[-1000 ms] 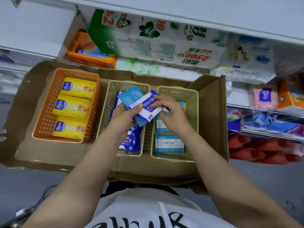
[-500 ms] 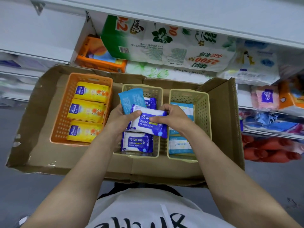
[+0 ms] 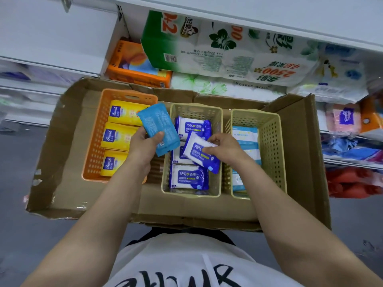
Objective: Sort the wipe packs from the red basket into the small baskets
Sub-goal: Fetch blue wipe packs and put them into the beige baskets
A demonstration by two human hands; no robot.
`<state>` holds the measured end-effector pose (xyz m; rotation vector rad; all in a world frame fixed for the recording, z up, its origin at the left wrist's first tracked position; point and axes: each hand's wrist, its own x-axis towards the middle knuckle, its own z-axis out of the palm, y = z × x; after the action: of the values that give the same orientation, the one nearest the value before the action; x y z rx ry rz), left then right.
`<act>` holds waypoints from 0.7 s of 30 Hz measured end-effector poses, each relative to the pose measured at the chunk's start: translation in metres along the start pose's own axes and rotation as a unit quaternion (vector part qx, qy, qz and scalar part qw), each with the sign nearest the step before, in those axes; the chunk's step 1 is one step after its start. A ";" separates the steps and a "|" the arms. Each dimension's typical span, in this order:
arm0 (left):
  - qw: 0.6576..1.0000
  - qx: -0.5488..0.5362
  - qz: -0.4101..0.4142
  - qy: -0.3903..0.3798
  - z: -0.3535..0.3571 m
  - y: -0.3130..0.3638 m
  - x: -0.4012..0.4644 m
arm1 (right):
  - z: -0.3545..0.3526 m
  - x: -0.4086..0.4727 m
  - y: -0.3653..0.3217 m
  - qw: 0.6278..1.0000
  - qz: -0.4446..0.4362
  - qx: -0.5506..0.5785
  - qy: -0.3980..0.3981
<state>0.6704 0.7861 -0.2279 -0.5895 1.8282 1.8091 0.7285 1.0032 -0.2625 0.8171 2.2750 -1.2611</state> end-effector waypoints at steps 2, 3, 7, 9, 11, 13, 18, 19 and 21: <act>1.000 0.005 -0.008 -0.015 -0.002 -0.001 0.002 | 0.017 0.000 -0.001 0.995 -0.019 -0.073 -0.057; 1.000 0.009 -0.010 -0.020 -0.003 -0.001 0.003 | 0.026 -0.001 0.000 0.991 -0.021 -0.106 -0.082; 0.999 0.027 -0.014 -0.038 -0.010 -0.004 0.007 | 0.055 0.002 0.005 0.970 -0.016 -0.210 -0.125; 0.999 0.033 -0.012 -0.042 -0.013 -0.005 0.009 | 0.066 0.005 0.007 0.964 -0.009 -0.235 -0.127; 0.999 0.032 -0.010 -0.039 -0.015 -0.006 0.010 | 0.073 0.006 0.010 0.966 0.012 -0.226 -0.128; 0.999 0.029 -0.010 -0.035 -0.015 -0.007 0.011 | 0.076 0.007 0.015 0.970 0.027 -0.208 -0.120; 0.999 0.020 -0.016 -0.021 -0.009 -0.010 0.010 | 0.082 0.003 0.018 0.915 -0.074 -0.390 -0.075; 0.999 0.022 -0.016 -0.021 -0.008 -0.011 0.009 | 0.083 0.003 0.017 0.898 -0.098 -0.426 -0.050; 0.999 0.024 -0.016 -0.026 -0.003 -0.013 0.007 | 0.078 0.003 0.011 0.918 -0.136 -0.373 0.016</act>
<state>0.6727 0.7826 -0.2422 -0.5459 1.8126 1.7390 0.7392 0.9414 -0.3108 0.2447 2.6536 -0.3693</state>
